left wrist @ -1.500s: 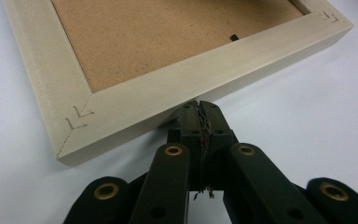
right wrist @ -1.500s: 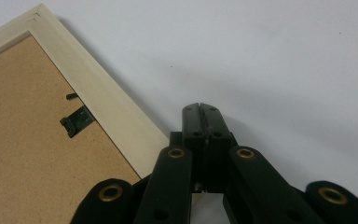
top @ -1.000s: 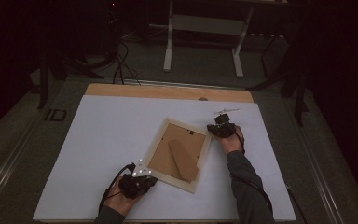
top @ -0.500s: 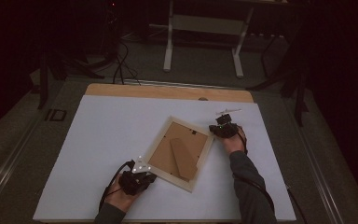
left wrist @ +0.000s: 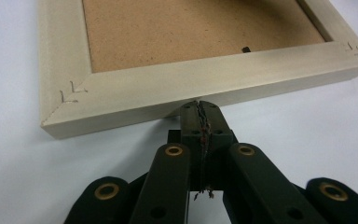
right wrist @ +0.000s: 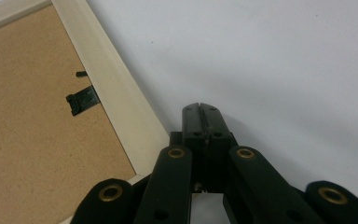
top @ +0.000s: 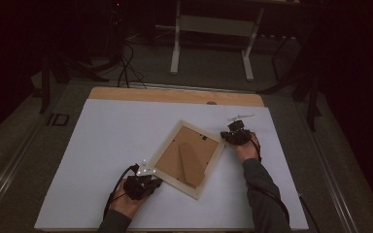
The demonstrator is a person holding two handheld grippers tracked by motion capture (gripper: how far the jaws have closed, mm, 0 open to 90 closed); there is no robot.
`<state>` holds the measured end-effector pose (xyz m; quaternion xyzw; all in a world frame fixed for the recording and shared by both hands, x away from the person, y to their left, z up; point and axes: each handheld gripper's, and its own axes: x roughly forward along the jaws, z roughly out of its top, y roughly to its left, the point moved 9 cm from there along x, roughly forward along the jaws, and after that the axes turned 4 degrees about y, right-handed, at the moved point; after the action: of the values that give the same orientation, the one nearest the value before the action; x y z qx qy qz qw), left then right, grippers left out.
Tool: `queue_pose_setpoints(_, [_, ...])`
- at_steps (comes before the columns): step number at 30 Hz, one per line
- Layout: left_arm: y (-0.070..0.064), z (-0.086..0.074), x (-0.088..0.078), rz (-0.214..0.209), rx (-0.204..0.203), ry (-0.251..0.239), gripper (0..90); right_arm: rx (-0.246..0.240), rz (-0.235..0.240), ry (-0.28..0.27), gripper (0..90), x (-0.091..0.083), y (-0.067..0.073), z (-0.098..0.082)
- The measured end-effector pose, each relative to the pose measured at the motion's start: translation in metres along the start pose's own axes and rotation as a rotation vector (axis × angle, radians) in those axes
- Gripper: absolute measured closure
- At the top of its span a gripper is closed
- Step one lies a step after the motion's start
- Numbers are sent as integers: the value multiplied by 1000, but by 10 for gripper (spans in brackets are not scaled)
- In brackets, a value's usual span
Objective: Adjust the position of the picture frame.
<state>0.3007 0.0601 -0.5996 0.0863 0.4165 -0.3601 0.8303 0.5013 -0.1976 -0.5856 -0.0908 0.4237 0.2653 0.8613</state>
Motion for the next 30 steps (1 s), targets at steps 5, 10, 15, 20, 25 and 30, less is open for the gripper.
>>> queue_pose_setpoints(5, [3, 2, 1, 2, -23, -7, 898, 2, -3, 3, 900, -2, -4, -4])
queue_pose_setpoints(10, [6, 5, 3, 17, -30, -15, 898, 18, -4, 2, 900, -4, -9, -13])
queue_pose_setpoints(15, [8, 7, 5, 22, -38, -22, 898, 29, 1, -1, 900, -6, -12, -19])
queue_pose_setpoints(20, [12, 9, 6, 27, -55, -28, 898, 16, -1, 9, 900, -8, -11, -21])
queue_pose_setpoints(25, [15, 10, 6, 45, -57, -24, 899, 1, 12, 27, 900, -11, -9, -24])
queue_pose_setpoints(30, [20, 15, 8, 94, -53, -15, 899, -15, 15, 34, 900, -15, -8, -29])
